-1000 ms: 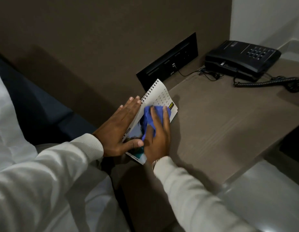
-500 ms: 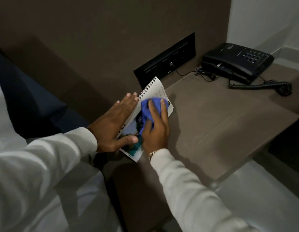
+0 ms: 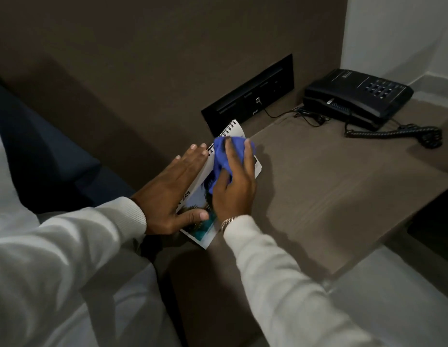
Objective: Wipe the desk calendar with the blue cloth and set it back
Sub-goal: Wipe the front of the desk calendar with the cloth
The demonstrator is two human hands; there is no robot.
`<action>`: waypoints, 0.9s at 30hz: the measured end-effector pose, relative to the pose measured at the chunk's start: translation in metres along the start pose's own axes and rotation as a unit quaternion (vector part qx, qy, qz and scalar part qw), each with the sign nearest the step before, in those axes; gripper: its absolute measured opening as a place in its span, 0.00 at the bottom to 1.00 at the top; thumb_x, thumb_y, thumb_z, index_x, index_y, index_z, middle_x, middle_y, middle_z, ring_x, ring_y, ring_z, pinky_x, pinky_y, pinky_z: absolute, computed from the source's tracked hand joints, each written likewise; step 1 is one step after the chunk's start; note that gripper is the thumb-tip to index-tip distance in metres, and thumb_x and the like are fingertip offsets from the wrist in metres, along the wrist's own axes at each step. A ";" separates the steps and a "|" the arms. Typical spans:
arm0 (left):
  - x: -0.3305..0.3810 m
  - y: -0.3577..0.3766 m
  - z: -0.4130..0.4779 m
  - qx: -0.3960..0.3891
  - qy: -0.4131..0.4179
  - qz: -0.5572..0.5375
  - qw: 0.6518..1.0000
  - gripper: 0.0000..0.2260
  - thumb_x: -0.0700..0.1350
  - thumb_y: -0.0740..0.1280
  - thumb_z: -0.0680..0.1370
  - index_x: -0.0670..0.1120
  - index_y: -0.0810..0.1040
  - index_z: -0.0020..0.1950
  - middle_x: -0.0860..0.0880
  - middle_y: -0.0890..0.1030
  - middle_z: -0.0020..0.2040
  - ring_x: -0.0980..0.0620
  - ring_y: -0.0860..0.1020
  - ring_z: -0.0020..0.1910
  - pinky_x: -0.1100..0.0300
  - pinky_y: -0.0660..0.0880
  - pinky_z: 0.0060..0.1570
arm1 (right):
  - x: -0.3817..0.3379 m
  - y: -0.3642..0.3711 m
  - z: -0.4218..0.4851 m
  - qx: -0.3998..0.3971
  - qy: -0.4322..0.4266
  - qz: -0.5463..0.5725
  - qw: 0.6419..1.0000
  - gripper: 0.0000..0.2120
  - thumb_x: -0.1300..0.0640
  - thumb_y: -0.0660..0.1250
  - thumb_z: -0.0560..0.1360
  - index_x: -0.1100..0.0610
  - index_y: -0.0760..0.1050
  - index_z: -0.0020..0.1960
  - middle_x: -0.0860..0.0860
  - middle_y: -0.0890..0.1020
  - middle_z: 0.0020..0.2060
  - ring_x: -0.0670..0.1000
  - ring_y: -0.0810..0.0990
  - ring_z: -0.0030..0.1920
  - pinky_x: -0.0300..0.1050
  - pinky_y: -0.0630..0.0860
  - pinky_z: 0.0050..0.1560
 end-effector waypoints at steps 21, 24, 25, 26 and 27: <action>0.007 -0.001 -0.001 0.018 0.006 -0.021 1.000 0.41 0.66 0.53 0.76 0.42 0.44 0.79 0.46 0.44 0.81 0.51 0.41 0.80 0.50 0.47 0.78 | 0.011 0.009 -0.118 -0.108 0.012 -0.035 0.994 0.37 0.66 0.58 0.73 0.28 0.56 0.68 0.36 0.51 0.75 0.39 0.50 0.75 0.30 0.50 0.72; 0.008 -0.002 -0.002 0.021 0.000 -0.025 0.999 0.40 0.66 0.51 0.76 0.41 0.45 0.79 0.46 0.45 0.81 0.50 0.42 0.80 0.49 0.47 0.78 | 0.014 0.016 -0.138 -0.170 0.018 -0.055 0.984 0.23 0.61 0.61 0.76 0.47 0.68 0.69 0.51 0.63 0.75 0.52 0.62 0.74 0.51 0.61 0.74; 0.008 -0.003 -0.002 0.021 -0.002 -0.022 1.000 0.40 0.66 0.51 0.77 0.41 0.45 0.79 0.45 0.45 0.81 0.50 0.42 0.80 0.49 0.47 0.78 | 0.013 0.020 -0.146 -0.217 0.022 -0.073 0.973 0.21 0.58 0.61 0.77 0.50 0.68 0.70 0.54 0.64 0.75 0.56 0.64 0.74 0.56 0.62 0.74; 0.009 -0.004 -0.002 0.021 -0.003 -0.020 1.000 0.40 0.65 0.51 0.77 0.41 0.46 0.79 0.45 0.45 0.81 0.50 0.42 0.80 0.49 0.47 0.78 | 0.012 0.023 -0.155 -0.268 0.024 -0.086 0.959 0.22 0.56 0.61 0.77 0.50 0.65 0.71 0.53 0.63 0.75 0.56 0.62 0.74 0.58 0.61 0.75; 0.008 -0.004 -0.001 0.020 -0.004 -0.016 1.000 0.39 0.64 0.51 0.77 0.40 0.46 0.79 0.45 0.46 0.81 0.49 0.43 0.80 0.49 0.47 0.78 | 0.011 0.023 -0.160 -0.303 0.026 -0.087 0.949 0.24 0.55 0.61 0.77 0.47 0.62 0.72 0.51 0.59 0.76 0.55 0.57 0.76 0.57 0.57 0.76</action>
Point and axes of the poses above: each hand's wrist, its own z-axis towards the middle knuckle, its own y-axis out of the palm, x = y × z, the point moved 8 cm from there along z, towards the middle knuckle
